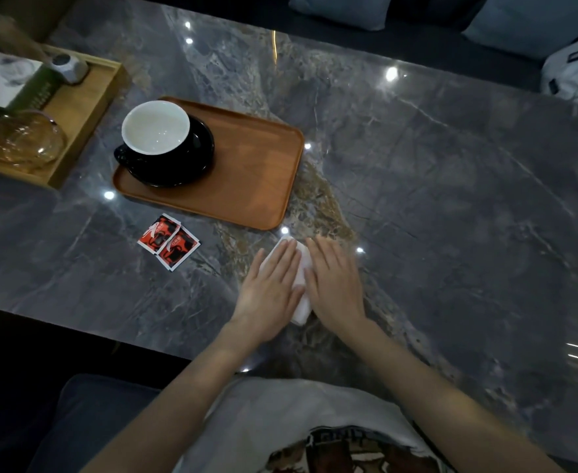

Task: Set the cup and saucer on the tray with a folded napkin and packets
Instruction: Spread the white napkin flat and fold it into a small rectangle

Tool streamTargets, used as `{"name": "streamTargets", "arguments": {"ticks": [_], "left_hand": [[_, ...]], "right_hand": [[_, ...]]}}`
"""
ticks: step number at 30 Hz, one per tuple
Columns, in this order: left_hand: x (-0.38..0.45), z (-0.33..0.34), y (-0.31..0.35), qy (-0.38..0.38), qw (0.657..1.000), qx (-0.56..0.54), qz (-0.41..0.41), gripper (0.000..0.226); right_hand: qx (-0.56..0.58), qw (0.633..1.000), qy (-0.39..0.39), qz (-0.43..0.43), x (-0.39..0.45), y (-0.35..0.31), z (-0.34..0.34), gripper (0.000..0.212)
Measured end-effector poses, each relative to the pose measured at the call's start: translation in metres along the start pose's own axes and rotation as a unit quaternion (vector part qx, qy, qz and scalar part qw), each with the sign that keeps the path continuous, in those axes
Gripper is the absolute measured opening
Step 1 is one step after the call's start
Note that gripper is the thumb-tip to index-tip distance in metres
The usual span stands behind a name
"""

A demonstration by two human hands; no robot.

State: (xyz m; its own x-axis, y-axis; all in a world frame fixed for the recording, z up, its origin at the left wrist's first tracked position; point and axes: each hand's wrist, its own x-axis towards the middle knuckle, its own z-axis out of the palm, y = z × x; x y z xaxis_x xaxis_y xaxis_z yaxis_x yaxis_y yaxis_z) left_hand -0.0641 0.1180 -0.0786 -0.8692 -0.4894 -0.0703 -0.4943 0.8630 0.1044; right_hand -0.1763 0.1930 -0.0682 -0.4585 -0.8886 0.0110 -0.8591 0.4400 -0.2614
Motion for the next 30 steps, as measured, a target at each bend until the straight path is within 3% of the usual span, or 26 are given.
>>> {"name": "streamTargets", "arguments": {"ticks": [3, 8, 19, 23, 30], "left_hand": [[0.002, 0.008, -0.009, -0.032, 0.999, -0.006, -0.009, 0.061], [-0.001, 0.014, -0.013, -0.019, 0.999, -0.032, 0.004, 0.057], [0.001, 0.014, -0.011, -0.041, 0.999, -0.03, -0.011, 0.058], [0.002, 0.014, -0.01, -0.046, 0.998, -0.029, -0.012, 0.057], [0.002, 0.017, -0.012, -0.044, 0.999, -0.031, -0.006, 0.059]], "right_hand": [[-0.022, 0.999, -0.036, -0.002, -0.017, -0.001, 0.009, 0.054], [-0.043, 0.993, -0.099, 0.04, -0.022, 0.0, 0.02, 0.071], [-0.034, 0.994, -0.091, 0.051, -0.022, 0.0, 0.024, 0.064], [-0.038, 0.996, -0.087, -0.005, -0.043, -0.007, 0.019, 0.056], [-0.013, 0.99, -0.142, -0.012, -0.064, -0.008, 0.025, 0.067]]}}
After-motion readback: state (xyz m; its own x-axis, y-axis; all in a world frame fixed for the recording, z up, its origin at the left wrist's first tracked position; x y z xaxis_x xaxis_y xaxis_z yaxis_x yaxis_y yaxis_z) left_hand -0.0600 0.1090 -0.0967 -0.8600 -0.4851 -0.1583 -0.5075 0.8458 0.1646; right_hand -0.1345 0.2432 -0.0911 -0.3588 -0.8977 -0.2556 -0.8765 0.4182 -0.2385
